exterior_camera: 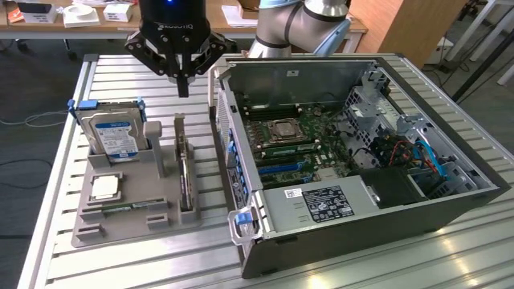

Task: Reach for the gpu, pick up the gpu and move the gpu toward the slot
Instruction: 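Pick up the gpu and move the gpu toward the slot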

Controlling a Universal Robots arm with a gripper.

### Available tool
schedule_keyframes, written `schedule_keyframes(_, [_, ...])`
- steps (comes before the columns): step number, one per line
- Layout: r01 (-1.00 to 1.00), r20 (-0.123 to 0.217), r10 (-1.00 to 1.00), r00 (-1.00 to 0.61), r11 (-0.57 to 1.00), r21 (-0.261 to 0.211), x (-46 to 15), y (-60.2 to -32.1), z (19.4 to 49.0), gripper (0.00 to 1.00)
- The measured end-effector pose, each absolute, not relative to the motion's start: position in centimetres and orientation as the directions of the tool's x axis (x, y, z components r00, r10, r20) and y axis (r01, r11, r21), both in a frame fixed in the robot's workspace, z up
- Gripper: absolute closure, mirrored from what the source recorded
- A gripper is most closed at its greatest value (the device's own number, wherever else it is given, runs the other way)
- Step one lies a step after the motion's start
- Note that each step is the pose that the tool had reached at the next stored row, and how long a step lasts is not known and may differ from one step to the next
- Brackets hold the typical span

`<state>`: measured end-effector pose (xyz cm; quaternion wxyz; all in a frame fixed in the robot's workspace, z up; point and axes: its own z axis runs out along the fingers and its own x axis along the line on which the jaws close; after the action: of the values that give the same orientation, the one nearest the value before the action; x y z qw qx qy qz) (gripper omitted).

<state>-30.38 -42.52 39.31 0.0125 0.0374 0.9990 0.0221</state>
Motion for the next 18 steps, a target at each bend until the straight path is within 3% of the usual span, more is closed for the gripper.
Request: schedule_keyframes(18, [0.074,-0.023,0.075,-0.997,0.996,0.045,-30.6,-43.44,39.31,0.89])
